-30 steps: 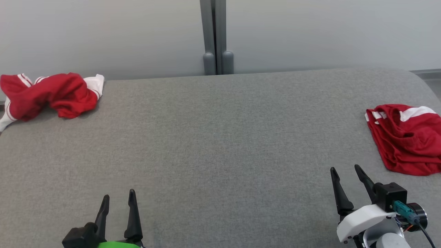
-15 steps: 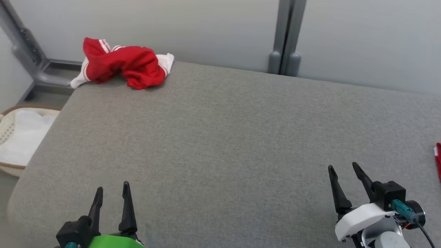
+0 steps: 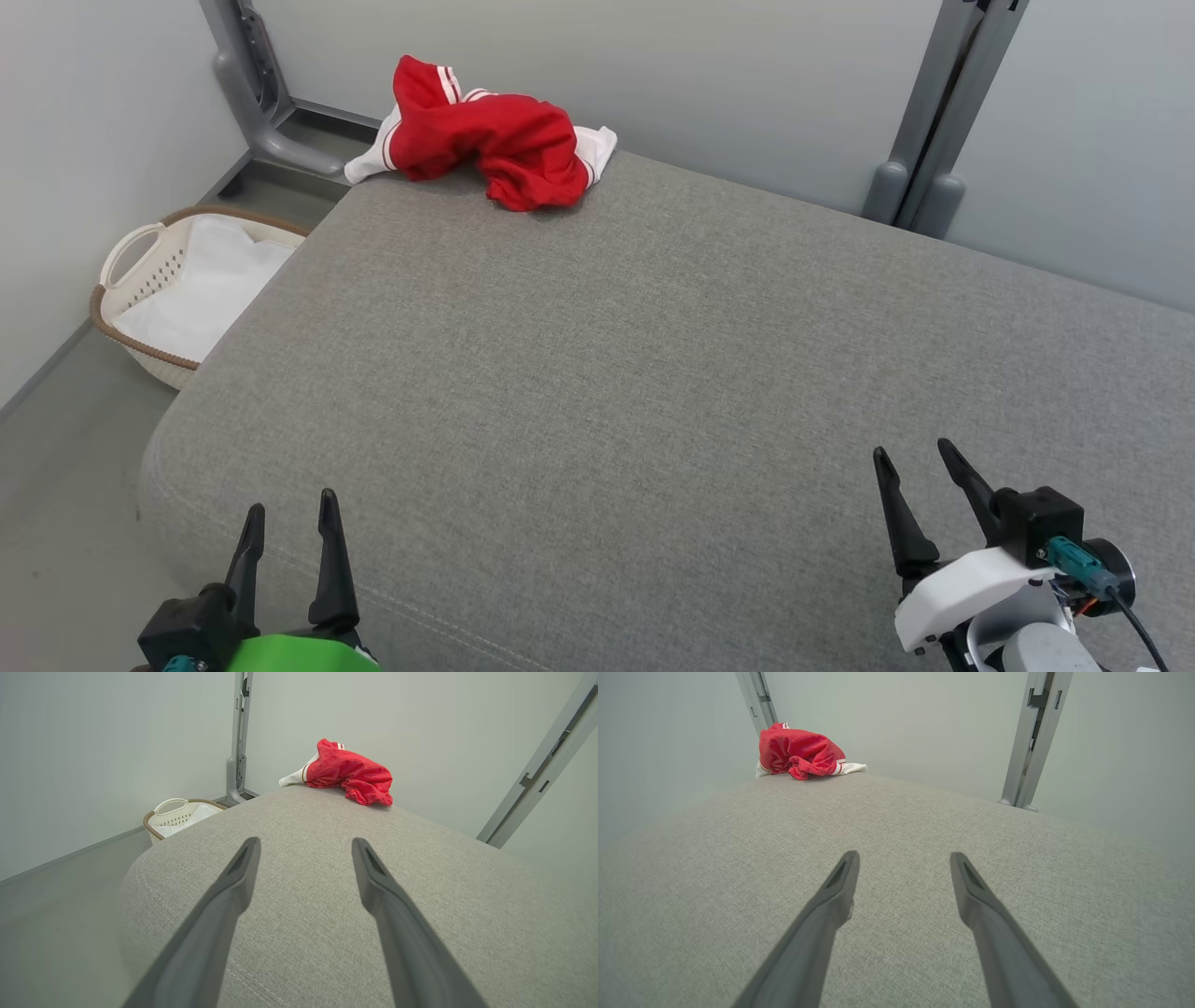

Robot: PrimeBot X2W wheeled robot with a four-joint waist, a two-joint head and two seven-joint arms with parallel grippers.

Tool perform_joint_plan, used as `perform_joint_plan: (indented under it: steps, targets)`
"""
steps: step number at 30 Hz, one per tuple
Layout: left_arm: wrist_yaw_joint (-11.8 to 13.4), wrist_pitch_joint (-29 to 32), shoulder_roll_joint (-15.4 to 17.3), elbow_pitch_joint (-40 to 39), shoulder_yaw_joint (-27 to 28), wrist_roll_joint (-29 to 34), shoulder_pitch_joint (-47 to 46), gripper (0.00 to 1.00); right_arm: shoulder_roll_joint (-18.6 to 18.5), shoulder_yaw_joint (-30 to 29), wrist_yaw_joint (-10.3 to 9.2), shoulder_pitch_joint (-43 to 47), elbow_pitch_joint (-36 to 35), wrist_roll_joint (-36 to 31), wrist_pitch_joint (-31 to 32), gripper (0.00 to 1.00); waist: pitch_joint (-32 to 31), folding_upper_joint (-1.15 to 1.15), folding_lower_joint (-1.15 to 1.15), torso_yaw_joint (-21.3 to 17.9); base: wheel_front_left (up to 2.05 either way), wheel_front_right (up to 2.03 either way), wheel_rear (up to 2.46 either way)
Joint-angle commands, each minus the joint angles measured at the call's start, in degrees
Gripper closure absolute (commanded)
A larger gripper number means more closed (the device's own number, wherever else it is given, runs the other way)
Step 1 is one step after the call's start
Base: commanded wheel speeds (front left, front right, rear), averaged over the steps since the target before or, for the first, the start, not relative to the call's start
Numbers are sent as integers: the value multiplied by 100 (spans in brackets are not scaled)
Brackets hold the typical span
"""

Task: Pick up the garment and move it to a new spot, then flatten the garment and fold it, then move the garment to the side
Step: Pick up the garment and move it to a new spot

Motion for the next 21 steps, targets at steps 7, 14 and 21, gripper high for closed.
perform_joint_plan:
  steps: [7, 14, 21]
  targets:
    - [-94, 0, 88, -20, 147, 160, -258, 0, -28, 13, -9, 19, -58, -30, -27, 0, 3, 0, 0, -86, 0, 0, 0]
    - [-178, 0, 588, -195, 496, 167, -1260, 0, -30, 60, -9, -201, -233, -417, -27, 0, 454, 0, 0, -533, 0, 0, 0]
    - [-240, 136, 1259, 124, 628, -172, -3163, 0, -28, 14, -9, -602, -456, -922, 25, 0, 1205, 0, 0, -1173, 0, 0, 0]
